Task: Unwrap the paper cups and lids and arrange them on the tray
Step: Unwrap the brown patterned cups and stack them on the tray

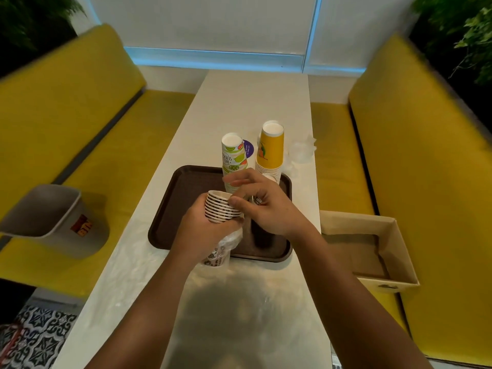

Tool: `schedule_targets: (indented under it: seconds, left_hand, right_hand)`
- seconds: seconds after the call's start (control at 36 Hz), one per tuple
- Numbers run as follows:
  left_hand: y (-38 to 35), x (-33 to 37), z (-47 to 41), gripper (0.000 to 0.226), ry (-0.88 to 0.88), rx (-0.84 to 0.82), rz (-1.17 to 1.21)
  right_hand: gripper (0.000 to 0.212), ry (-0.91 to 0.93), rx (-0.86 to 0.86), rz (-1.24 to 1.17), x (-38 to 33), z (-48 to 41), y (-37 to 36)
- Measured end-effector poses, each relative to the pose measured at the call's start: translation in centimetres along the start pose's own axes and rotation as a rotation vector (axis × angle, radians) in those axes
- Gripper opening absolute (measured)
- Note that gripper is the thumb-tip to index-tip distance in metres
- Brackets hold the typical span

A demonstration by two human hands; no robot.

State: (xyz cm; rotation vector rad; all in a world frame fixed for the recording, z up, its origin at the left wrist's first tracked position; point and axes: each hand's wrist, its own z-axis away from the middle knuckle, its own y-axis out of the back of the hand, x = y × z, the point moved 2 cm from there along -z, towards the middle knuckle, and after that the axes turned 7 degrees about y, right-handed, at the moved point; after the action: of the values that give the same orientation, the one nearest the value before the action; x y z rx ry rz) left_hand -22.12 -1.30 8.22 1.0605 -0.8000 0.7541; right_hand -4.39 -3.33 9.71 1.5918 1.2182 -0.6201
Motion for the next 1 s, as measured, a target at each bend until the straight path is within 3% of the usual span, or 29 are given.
schedule_targets:
  seconds: [0.08,0.25,0.42,0.5,0.58,0.64,0.69,0.78,0.86,0.92,1.0]
  left_hand:
    - [0.1,0.2,0.3,0.052,-0.019,-0.001,-0.012]
    - [0.2,-0.3,0.9,0.060,-0.040,0.008,-0.022]
    - [0.7,-0.1,1.1,0.055,-0.006,0.050,0.037]
    - [0.8,-0.2,1.0,0.061,0.009,0.063,0.071]
    - [0.7,-0.3,0.8,0.065,0.021,0.065,0.089]
    - [0.6,-0.1,0.6,0.064,0.020,0.057,0.081]
    - [0.5,0.1,0.5,0.064,0.020,0.049,0.076]
    - [0.4,0.2,0.3,0.066,0.018,0.050,0.074]
    - [0.4,0.1,0.0,0.066,0.023,0.052,0.074]
    - [0.4,0.2,-0.1,0.066,0.023,0.049,0.076]
    - [0.3,0.2,-0.3,0.065,0.021,0.042,0.079]
  right_hand:
    - [0.012,-0.003,0.063,-0.052,0.0,0.2,-0.1]
    - [0.020,-0.016,0.410,-0.154,0.3,-0.1,0.6]
    - [0.009,-0.085,0.255,-0.281,0.2,0.7,2.4]
    - [0.043,-0.139,0.145,-0.300,0.1,1.3,3.2]
    - [0.089,-0.158,-0.077,-0.191,-0.1,1.4,3.7]
    - [0.102,-0.123,-0.148,-0.122,-0.2,1.2,3.6]
    - [0.097,-0.080,-0.065,-0.030,-0.4,0.8,3.6]
    - [0.071,0.005,0.227,0.212,0.2,0.2,3.9]
    - [0.056,-0.016,0.398,0.394,1.8,-0.4,3.9]
    - [0.054,-0.080,0.406,0.415,3.5,-0.6,3.4]
    - [0.044,-0.180,0.267,0.475,6.2,-0.3,2.2]
